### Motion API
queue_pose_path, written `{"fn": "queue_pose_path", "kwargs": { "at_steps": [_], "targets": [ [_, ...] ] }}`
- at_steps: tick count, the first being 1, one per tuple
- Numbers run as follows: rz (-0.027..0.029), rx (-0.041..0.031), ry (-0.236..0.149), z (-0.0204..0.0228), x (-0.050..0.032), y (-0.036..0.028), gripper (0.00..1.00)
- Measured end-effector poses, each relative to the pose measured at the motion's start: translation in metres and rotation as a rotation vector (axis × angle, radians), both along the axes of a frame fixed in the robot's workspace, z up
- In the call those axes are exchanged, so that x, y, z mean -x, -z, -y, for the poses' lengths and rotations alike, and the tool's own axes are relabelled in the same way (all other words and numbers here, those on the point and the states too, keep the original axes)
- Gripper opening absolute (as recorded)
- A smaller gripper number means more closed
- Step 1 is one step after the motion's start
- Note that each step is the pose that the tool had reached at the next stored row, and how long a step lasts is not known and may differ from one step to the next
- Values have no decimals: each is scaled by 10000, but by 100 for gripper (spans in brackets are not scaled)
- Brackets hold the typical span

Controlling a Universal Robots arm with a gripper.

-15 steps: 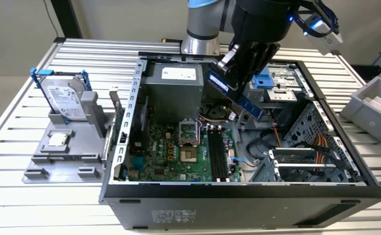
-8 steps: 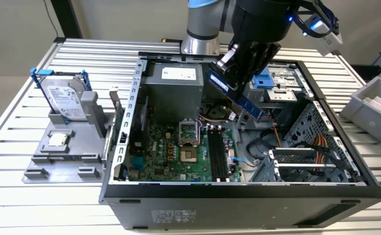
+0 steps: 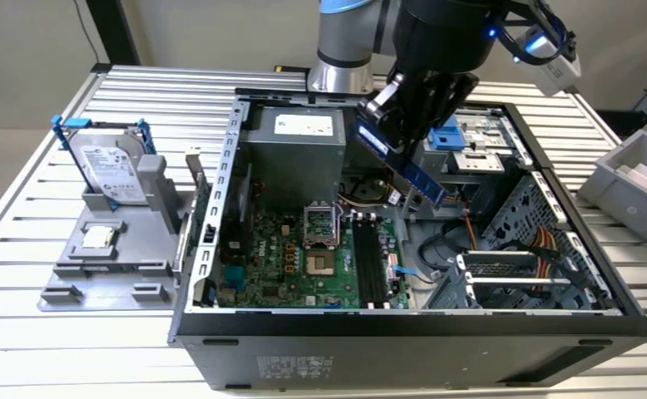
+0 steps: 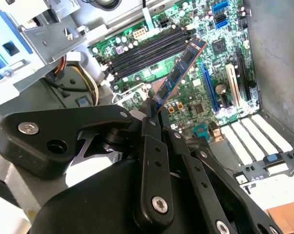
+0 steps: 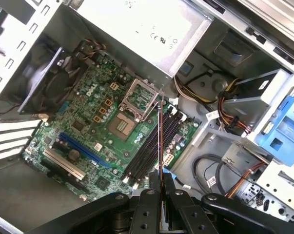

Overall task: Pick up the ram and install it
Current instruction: 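Insert the ram into the slot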

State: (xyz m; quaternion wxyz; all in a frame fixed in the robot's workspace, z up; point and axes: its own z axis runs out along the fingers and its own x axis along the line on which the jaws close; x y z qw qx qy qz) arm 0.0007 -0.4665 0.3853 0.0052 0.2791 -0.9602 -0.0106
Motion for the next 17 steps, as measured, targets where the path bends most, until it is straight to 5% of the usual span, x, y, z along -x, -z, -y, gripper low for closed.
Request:
{"fn": "queue_pose_path", "kwargs": {
  "at_steps": [17],
  "targets": [
    [0, 0, 1138, 0, 0, 1, 0]
  ]
}}
